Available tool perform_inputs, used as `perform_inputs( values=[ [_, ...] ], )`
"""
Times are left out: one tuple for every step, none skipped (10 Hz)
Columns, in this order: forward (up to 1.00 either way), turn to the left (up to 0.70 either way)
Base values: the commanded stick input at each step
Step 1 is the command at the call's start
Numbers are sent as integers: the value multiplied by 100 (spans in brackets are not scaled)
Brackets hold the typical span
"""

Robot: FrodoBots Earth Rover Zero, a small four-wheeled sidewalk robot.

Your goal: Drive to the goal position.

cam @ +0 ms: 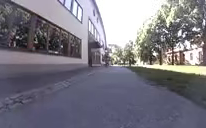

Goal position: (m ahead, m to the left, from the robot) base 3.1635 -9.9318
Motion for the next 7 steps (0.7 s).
perform_inputs(
  values=[
    [45, 0],
    [45, 0],
    [45, 0],
    [45, 0],
    [45, 0],
    [45, 0],
    [45, 0]
  ],
)
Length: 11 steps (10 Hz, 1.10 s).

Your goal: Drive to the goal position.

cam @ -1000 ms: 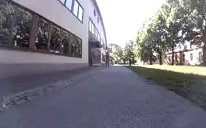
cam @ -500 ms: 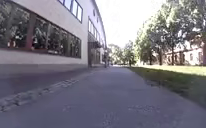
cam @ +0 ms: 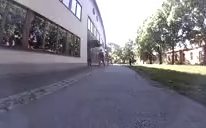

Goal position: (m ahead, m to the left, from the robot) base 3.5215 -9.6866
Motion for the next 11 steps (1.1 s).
perform_inputs(
  values=[
    [45, 0],
    [45, 0],
    [45, 0],
    [45, 0],
    [45, 0],
    [45, 0],
    [45, 0],
    [45, 0],
    [45, 0],
    [45, 0],
    [45, 0]
  ],
)
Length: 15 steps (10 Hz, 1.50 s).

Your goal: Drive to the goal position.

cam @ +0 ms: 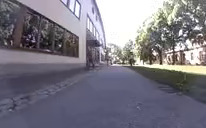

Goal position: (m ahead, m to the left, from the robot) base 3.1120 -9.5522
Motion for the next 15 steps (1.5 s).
perform_inputs(
  values=[
    [45, 0],
    [45, 0],
    [45, 0],
    [45, 0],
    [45, 0],
    [45, 0],
    [45, 0],
    [45, 0],
    [45, 0],
    [45, 0],
    [45, 0],
    [45, 0],
    [45, 0],
    [45, 0],
    [45, 0]
  ],
)
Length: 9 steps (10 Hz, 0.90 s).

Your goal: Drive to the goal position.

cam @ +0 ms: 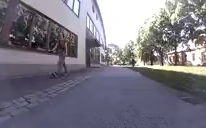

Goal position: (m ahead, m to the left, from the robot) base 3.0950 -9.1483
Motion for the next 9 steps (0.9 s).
perform_inputs(
  values=[
    [45, 0],
    [45, 0],
    [45, 0],
    [45, 0],
    [45, 0],
    [45, 0],
    [45, 0],
    [45, 0],
    [45, 0]
  ],
)
